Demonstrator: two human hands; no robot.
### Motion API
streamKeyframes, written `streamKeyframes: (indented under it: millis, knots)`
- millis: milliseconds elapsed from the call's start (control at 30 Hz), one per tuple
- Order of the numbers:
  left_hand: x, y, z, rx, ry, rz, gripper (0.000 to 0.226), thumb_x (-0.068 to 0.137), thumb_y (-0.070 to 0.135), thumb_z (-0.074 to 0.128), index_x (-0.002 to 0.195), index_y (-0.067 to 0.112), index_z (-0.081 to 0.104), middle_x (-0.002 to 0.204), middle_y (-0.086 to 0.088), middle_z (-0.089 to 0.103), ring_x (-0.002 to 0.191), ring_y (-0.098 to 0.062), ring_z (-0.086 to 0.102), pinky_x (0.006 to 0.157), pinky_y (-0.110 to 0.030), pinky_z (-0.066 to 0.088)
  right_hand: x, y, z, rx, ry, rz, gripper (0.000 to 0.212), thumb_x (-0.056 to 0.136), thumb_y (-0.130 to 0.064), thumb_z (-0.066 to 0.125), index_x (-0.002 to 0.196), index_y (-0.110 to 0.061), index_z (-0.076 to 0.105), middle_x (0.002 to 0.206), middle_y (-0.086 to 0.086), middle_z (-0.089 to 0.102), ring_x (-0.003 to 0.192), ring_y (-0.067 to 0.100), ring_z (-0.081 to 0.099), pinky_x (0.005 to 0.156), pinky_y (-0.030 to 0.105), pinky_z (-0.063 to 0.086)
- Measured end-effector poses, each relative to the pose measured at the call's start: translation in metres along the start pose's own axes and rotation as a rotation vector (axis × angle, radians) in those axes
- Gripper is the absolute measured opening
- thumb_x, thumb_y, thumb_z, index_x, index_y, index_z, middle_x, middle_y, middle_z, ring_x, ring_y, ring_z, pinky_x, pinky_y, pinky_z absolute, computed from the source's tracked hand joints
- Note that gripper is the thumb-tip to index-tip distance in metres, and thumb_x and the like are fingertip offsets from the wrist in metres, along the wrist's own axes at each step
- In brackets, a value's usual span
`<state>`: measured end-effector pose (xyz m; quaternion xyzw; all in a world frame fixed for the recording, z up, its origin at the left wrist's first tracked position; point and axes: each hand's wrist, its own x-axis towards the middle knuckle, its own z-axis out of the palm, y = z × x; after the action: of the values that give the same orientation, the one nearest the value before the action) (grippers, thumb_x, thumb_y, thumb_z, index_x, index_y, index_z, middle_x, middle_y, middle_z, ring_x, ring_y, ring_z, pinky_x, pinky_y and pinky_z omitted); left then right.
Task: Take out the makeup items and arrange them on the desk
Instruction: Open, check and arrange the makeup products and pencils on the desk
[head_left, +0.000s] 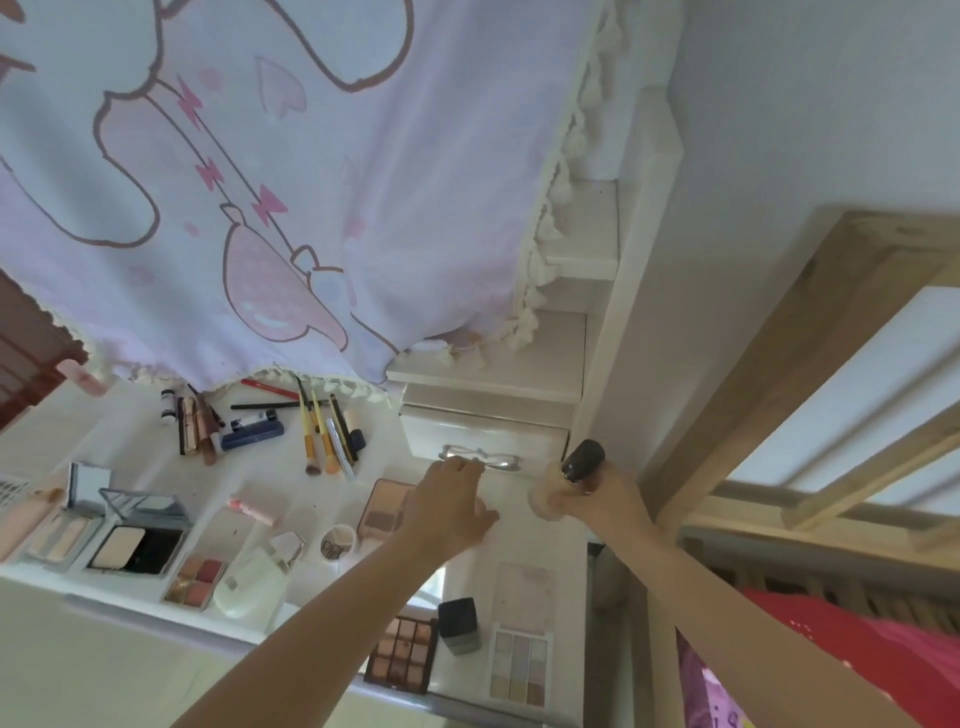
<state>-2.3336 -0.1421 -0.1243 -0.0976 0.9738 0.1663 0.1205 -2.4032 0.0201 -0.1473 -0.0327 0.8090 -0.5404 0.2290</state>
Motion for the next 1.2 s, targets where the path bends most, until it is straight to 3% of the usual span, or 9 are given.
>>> streamKeyframes:
  millis: [100,200,333,467,567,800,967,1067,1200]
  knots:
    - [-0.001,-0.024,0.016,-0.03,-0.033,-0.085,0.047,0.092,0.032,0.049,0.135,0.015,0.039,0.137,-0.002,0.044,0.129,-0.019,0.038,0.105,-0.028,0.032,0.008,0.015,0.013,-0.102,-0.025,0.009,0.027,0.072,0.001,0.07,0.072,-0.019,0.053,0.07,-0.008,0.052,0.077,0.012,0.051,0.053,0.002,0.038]
    - [-0.001,-0.041,0.03,-0.018,-0.044,-0.147,0.044,0.093,0.032,0.048,0.133,0.016,0.043,0.137,-0.002,0.045,0.128,-0.018,0.039,0.105,-0.027,0.033,0.017,0.026,0.024,-0.196,-0.045,0.018,0.029,0.073,-0.003,0.069,0.063,-0.022,0.049,0.067,-0.005,0.052,0.075,0.015,0.05,0.052,0.002,0.036]
    - [0.0,-0.059,0.043,0.094,-0.059,-0.179,0.039,0.094,0.032,0.045,0.129,0.015,0.046,0.13,-0.002,0.05,0.12,-0.019,0.045,0.102,-0.028,0.036,0.03,0.027,0.031,-0.295,-0.087,0.003,0.013,0.077,-0.008,0.069,0.084,-0.01,0.059,0.083,0.004,0.057,0.082,0.016,0.052,0.059,0.009,0.037]
    - [0.006,-0.069,0.05,0.145,-0.092,-0.173,0.038,0.094,0.031,0.046,0.127,0.013,0.046,0.128,-0.003,0.051,0.119,-0.02,0.046,0.102,-0.029,0.036,0.043,0.026,0.034,-0.398,-0.101,0.012,0.027,0.077,-0.011,0.069,0.1,0.001,0.061,0.1,0.016,0.065,0.096,0.028,0.059,0.082,0.029,0.044]
    - [0.012,-0.072,0.052,0.125,-0.117,-0.159,0.039,0.094,0.031,0.046,0.13,0.015,0.045,0.133,-0.002,0.047,0.123,-0.02,0.042,0.102,-0.029,0.035,0.046,0.025,0.037,-0.448,-0.129,0.024,0.031,0.078,-0.014,0.069,0.103,0.002,0.06,0.105,0.017,0.065,0.101,0.03,0.059,0.089,0.032,0.045]
    - [0.022,-0.078,0.056,0.091,-0.157,-0.108,0.041,0.094,0.029,0.046,0.132,0.015,0.045,0.136,-0.003,0.044,0.126,-0.021,0.039,0.101,-0.031,0.038,0.046,0.028,0.042,-0.466,-0.133,0.052,0.042,0.081,-0.019,0.067,0.118,-0.008,0.052,0.112,0.01,0.06,0.107,0.024,0.056,0.085,0.023,0.041]
    - [0.025,-0.085,0.057,0.072,-0.15,-0.059,0.041,0.094,0.028,0.046,0.132,0.015,0.044,0.138,-0.004,0.043,0.128,-0.022,0.037,0.101,-0.032,0.037,0.035,0.044,0.043,-0.431,-0.094,0.107,0.061,0.078,-0.004,0.067,0.132,-0.007,0.039,0.116,0.006,0.054,0.113,0.024,0.052,0.086,0.021,0.039]
    - [0.024,-0.092,0.057,0.063,-0.131,-0.051,0.042,0.094,0.029,0.046,0.133,0.016,0.043,0.138,-0.003,0.044,0.128,-0.022,0.038,0.104,-0.032,0.035,0.017,0.051,0.044,-0.527,0.05,0.149,0.039,0.082,-0.012,0.063,0.118,-0.002,0.053,0.097,0.008,0.057,0.09,0.019,0.053,0.074,0.02,0.037]
    - [0.018,-0.102,0.056,0.066,-0.1,-0.071,0.039,0.094,0.028,0.045,0.13,0.014,0.045,0.132,-0.003,0.049,0.122,-0.022,0.043,0.103,-0.03,0.036,0.002,0.038,0.063,-0.674,-0.282,-0.068,0.022,0.087,-0.015,0.057,0.102,0.0,0.062,0.093,0.007,0.06,0.081,0.01,0.048,0.062,0.009,0.037]
